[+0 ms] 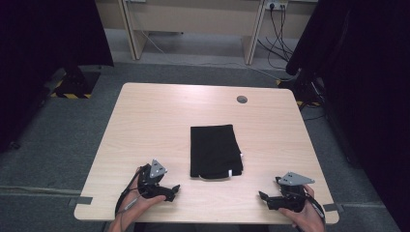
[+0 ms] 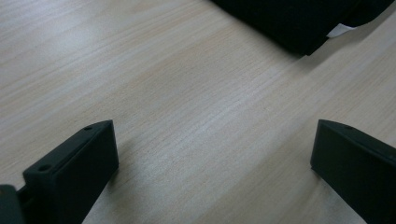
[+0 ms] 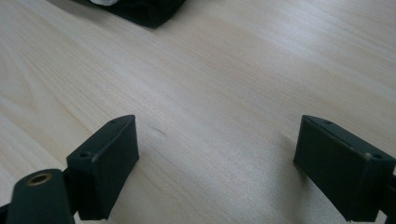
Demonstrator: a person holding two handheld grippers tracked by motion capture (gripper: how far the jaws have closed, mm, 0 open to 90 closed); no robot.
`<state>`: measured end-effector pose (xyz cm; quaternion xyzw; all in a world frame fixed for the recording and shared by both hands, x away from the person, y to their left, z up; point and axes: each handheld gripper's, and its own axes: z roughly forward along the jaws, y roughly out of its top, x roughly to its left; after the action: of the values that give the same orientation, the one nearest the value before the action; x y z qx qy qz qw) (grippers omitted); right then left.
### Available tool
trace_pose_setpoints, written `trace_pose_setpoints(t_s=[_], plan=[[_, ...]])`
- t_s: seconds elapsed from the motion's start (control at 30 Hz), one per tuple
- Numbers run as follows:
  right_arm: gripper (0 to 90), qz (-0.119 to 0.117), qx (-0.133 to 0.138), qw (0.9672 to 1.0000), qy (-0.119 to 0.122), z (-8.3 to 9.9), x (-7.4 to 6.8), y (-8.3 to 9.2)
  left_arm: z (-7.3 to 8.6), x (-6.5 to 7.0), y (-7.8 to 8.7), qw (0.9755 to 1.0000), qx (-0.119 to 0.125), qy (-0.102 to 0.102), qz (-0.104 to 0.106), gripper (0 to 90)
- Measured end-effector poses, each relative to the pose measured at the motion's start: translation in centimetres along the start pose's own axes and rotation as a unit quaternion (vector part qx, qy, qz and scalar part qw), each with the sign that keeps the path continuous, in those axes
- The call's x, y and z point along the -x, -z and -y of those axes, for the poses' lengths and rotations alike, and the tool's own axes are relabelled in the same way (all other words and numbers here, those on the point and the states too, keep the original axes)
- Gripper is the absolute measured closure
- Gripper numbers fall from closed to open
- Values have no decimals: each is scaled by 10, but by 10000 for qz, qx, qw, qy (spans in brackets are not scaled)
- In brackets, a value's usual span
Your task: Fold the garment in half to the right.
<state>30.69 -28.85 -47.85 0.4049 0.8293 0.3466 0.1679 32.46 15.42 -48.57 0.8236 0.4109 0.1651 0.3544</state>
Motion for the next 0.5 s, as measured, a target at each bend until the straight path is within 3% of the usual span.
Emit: trace_pose_setpoints(t_s=[0.5], plan=[[133,7,-3,10000,-4,1,0,1,0,0,0,10000,0,0,-1,0]])
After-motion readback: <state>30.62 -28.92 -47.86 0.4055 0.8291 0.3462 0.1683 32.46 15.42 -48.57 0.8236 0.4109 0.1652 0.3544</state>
